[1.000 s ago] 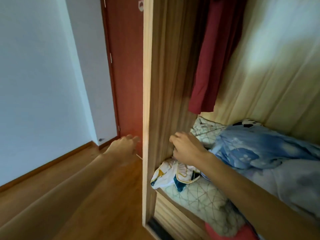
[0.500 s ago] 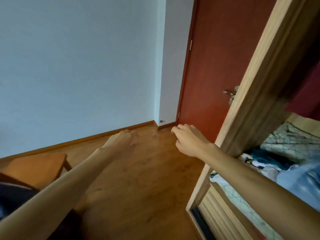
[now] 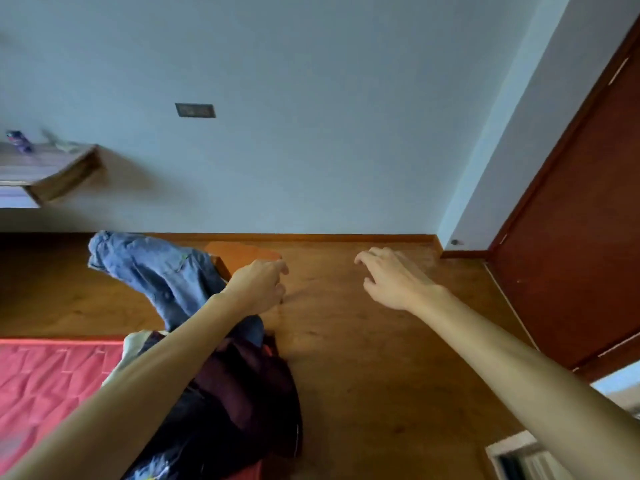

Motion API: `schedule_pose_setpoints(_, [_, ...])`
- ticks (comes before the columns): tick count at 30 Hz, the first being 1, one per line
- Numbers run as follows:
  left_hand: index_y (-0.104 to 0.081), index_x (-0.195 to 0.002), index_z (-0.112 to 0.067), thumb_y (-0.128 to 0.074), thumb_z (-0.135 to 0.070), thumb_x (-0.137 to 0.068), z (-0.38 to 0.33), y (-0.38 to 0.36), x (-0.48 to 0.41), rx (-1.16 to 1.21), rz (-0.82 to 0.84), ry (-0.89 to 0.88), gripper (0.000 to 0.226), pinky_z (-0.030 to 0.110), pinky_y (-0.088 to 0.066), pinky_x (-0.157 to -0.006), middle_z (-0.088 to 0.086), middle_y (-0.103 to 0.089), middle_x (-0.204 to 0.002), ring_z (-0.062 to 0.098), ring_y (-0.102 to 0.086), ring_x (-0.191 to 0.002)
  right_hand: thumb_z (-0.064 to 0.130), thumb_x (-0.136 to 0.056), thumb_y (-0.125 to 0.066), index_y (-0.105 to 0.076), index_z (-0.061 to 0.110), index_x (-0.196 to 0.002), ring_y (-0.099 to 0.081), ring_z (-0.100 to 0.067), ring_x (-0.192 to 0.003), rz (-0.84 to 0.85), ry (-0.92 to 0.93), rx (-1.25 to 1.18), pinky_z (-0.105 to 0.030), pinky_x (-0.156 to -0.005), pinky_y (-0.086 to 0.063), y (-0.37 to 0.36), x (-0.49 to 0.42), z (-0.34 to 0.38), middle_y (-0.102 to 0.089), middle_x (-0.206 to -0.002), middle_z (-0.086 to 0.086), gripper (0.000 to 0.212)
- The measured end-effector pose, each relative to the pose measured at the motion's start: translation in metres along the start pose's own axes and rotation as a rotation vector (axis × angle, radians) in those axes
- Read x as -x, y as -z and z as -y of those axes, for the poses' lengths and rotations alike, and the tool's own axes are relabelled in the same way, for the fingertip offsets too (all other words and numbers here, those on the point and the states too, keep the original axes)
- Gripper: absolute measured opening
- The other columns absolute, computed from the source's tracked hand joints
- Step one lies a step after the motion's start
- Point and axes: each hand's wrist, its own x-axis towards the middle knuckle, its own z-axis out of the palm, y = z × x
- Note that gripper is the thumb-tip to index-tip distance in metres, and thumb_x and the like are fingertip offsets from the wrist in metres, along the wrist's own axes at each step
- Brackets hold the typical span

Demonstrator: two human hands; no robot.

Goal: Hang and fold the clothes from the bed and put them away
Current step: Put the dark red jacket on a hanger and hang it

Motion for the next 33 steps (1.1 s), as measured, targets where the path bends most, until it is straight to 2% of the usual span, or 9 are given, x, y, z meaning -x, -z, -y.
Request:
schedule_pose_setpoints(10, [-0.056, -0.127, -0.022, -0.046, -0.023, -0.089, 0.161, -0.015, 0.055, 0.158, -0.027, 0.339, 0.04, 0.041, -0.052, -0.084, 0.005, -0.065, -0.119, 0.028, -0.061, -0.108, 0.017, -0.096, -0.052, -0.051, 0.017, -0.137, -0.055, -0.023, -0.12, 0.109, 0.335, -0.039, -0.036, -0.099, -0.047, -0.055, -0.124, 0.15, -0.058, -0.132, -0.005, 0.041])
schedule_pose_setpoints(13, [-0.059, -0.119, -0.02, -0.039, -0.033, -0.084, 0.197, -0.027, 0.067, 0.174, -0.028, 0.429, 0.042, 0.043, -0.051, -0.085, 0.004, -0.069, -0.11, 0.029, -0.063, -0.105, 0.015, -0.094, -0.05, -0.052, 0.016, -0.134, -0.054, -0.027, -0.119, 0.181, 0.42, -0.032, -0.038, -0.099, -0.045, -0.073, -0.159, 0.182, -0.057, -0.13, -0.006, 0.041])
schedule_pose_setpoints(15, [-0.06, -0.116, -0.02, -0.033, -0.039, -0.082, 0.22, -0.035, 0.073, 0.15, -0.037, 0.485, 0.048, 0.036, -0.045, -0.084, 0.002, -0.068, -0.105, 0.028, -0.061, -0.105, 0.014, -0.094, -0.049, -0.05, 0.015, -0.137, -0.053, -0.028, -0.12, 0.233, 0.468, -0.039, -0.038, -0.1, -0.043, -0.089, -0.183, 0.201, -0.056, -0.133, -0.006, 0.043])
schedule_pose_setpoints(18, [-0.062, -0.111, -0.013, -0.045, -0.017, -0.092, 0.244, -0.048, 0.081, 0.22, -0.077, 0.597, 0.026, 0.025, -0.036, -0.067, -0.002, -0.052, -0.092, 0.02, -0.052, -0.084, 0.016, -0.093, -0.049, -0.05, 0.015, -0.135, -0.053, -0.028, -0.12, 0.319, 0.547, -0.05, -0.038, -0.1, -0.042, -0.118, -0.219, 0.227, -0.056, -0.132, -0.007, 0.042])
schedule_pose_setpoints(21, [-0.061, -0.109, -0.003, -0.046, -0.008, -0.092, 0.261, -0.06, 0.085, 0.265, -0.098, 0.7, 0.024, 0.023, -0.026, -0.05, -0.013, -0.038, -0.074, 0.017, -0.044, -0.068, 0.017, -0.093, -0.05, -0.051, 0.015, -0.134, -0.054, -0.028, -0.12, 0.432, 0.59, -0.095, -0.039, -0.1, -0.043, -0.151, -0.249, 0.248, -0.056, -0.133, -0.006, 0.042])
schedule_pose_setpoints(24, [-0.061, -0.123, -0.009, -0.047, -0.01, -0.093, 0.274, -0.078, 0.088, 0.311, -0.01, 0.807, 0.033, 0.02, -0.028, -0.059, -0.003, -0.064, -0.095, 0.028, -0.057, -0.093, 0.019, -0.092, -0.052, -0.053, 0.016, -0.132, -0.056, -0.028, -0.118, 0.58, 0.584, -0.134, -0.039, -0.097, -0.046, -0.189, -0.271, 0.261, -0.056, -0.133, -0.004, 0.04])
schedule_pose_setpoints(26, [-0.058, -0.13, -0.015, -0.045, -0.015, -0.093, 0.285, -0.099, 0.09, 0.387, 0.017, 0.899, 0.039, 0.028, -0.043, -0.075, 0.006, -0.067, -0.117, 0.029, -0.06, -0.109, 0.02, -0.093, -0.052, -0.053, 0.017, -0.132, -0.057, -0.027, -0.116, 0.675, 0.581, -0.138, -0.039, -0.095, -0.048, -0.217, -0.284, 0.268, -0.058, -0.131, -0.003, 0.039])
schedule_pose_setpoints(29, [-0.056, -0.131, -0.016, -0.045, -0.017, -0.092, 0.292, -0.131, 0.091, 0.505, 0.06, 1.003, 0.041, 0.037, -0.051, -0.09, 0.006, -0.067, -0.119, 0.029, -0.058, -0.116, 0.019, -0.094, -0.053, -0.053, 0.015, -0.133, -0.059, -0.025, -0.112, 0.796, 0.558, -0.138, -0.04, -0.092, -0.051, -0.261, -0.297, 0.276, -0.06, -0.126, -0.005, 0.04])
schedule_pose_setpoints(33, [-0.053, -0.132, -0.018, -0.046, -0.018, -0.092, 0.296, -0.174, 0.083, 0.617, 0.098, 1.117, 0.041, 0.034, -0.049, -0.085, 0.001, -0.069, -0.114, 0.026, -0.061, -0.11, 0.022, -0.092, -0.053, -0.052, 0.015, -0.133, -0.06, -0.027, -0.111, 0.942, 0.529, -0.094, -0.041, -0.093, -0.052, -0.328, -0.309, 0.287, -0.062, -0.127, -0.007, 0.041])
